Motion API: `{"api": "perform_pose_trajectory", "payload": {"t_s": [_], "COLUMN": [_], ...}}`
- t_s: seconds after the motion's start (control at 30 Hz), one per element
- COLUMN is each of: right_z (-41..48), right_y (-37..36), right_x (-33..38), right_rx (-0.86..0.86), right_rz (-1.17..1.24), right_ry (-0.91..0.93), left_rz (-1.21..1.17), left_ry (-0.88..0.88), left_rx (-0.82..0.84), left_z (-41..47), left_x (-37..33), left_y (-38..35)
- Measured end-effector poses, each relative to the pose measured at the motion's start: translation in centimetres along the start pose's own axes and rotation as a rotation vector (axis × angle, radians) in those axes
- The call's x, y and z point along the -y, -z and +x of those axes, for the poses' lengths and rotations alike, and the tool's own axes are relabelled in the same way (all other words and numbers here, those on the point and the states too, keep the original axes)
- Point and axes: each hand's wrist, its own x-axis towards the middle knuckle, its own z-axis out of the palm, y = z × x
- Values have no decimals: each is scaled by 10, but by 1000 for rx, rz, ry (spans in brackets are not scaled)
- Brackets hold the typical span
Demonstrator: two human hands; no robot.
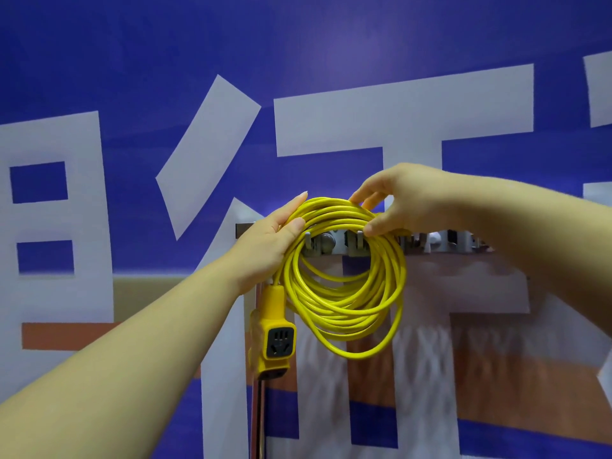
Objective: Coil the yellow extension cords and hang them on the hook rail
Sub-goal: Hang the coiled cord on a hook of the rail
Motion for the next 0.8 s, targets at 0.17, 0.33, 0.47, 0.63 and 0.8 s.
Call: {"api": "perform_pose_trajectory", "payload": {"t_s": [0.17, 0.33, 0.47, 0.63, 0.8], "right_z": [-6, -26, -38, -40, -42], "right_y": [-8, -24, -40, -53, -72], "right_x": [4, -3, 1, -1, -7], "right_rx": [-57, -210, -436, -391, -357], "right_rz": [-94, 96, 66, -105, -217], "right_ry": [39, 37, 94, 103, 84], "left_rz": [-75, -158, -171, -57, -59], "left_ry": [27, 90, 100, 112, 153], "left_rx": [3, -9, -46, -89, -35], "left_z": [-3, -8, -14, -14, -8], "left_x": [-1, -7, -1, 0, -1], "left_y": [-1, -4, -6, -16, -13]}}
